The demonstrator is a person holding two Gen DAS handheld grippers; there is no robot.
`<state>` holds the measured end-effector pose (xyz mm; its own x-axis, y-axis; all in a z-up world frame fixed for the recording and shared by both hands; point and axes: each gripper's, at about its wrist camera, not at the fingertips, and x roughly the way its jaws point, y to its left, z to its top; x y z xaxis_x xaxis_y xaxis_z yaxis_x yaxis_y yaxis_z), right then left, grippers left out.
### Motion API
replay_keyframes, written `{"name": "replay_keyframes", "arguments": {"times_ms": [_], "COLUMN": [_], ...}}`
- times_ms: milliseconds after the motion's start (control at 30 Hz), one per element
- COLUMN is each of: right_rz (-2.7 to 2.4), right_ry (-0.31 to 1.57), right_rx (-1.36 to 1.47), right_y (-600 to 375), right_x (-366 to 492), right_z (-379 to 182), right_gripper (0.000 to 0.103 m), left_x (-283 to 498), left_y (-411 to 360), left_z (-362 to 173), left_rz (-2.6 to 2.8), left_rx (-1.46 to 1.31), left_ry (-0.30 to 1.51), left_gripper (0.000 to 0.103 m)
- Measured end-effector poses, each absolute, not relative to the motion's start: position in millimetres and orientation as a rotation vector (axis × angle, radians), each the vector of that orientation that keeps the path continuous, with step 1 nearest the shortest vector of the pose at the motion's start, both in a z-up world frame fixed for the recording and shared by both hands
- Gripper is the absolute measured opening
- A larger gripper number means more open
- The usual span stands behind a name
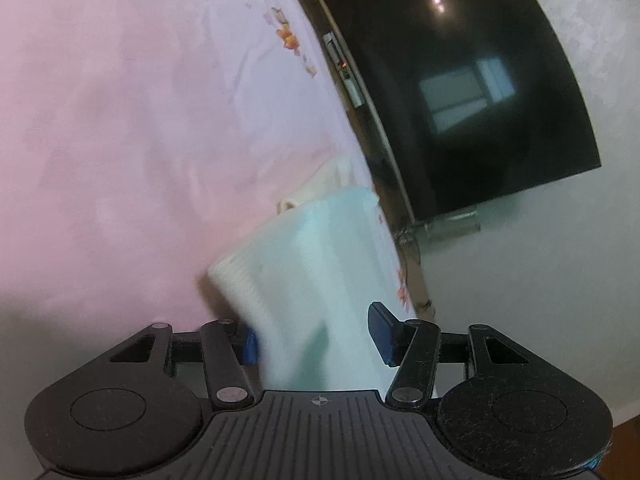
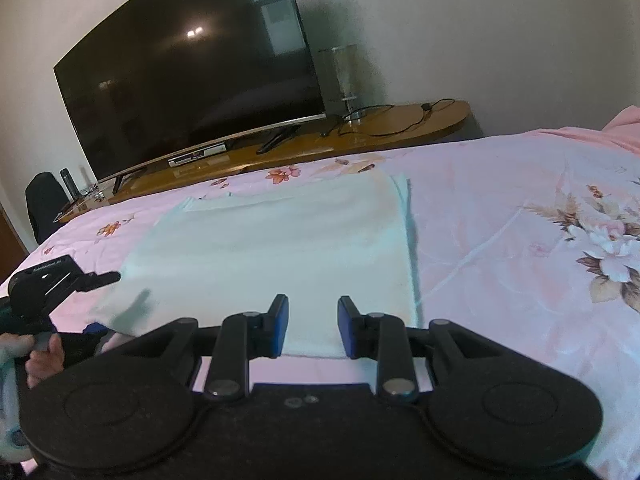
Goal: Fold small clothes
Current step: 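Grasp the sweater's side edge with the left tool and lift it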
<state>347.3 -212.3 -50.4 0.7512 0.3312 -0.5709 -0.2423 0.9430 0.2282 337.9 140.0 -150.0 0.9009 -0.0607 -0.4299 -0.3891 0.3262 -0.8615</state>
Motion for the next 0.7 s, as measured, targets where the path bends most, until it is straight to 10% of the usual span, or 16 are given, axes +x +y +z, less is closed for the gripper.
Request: {"name": "replay_keyframes", "arguments": {"times_ms": [333, 400, 467, 700], "right_rz": [0.386, 0.397, 0.410, 0.433], "right_ry": [0.653, 0.661, 0.667, 0.692], "right_rx": [0.121, 0.122, 0.117, 0.101], "right_y": [-156, -147, -139, -121], "right_x": [416, 429, 439, 456], "right_z": [-60, -64, -68, -83], "right_gripper": [0.026, 0.024, 0.019, 0.007], "left_x": [368, 374, 372, 379], "left_y": [134, 139, 152, 164], "left_z": [-152, -153, -163, -173], "left_rz": [0.272, 0.264, 0.283, 0.225], "left_rx": [-1.192, -1.198, -1.265, -1.307], "left_ry": [0.324, 0.344, 0.366, 0.345], "left_gripper": [0.053, 0.043, 0.009, 0.009]}}
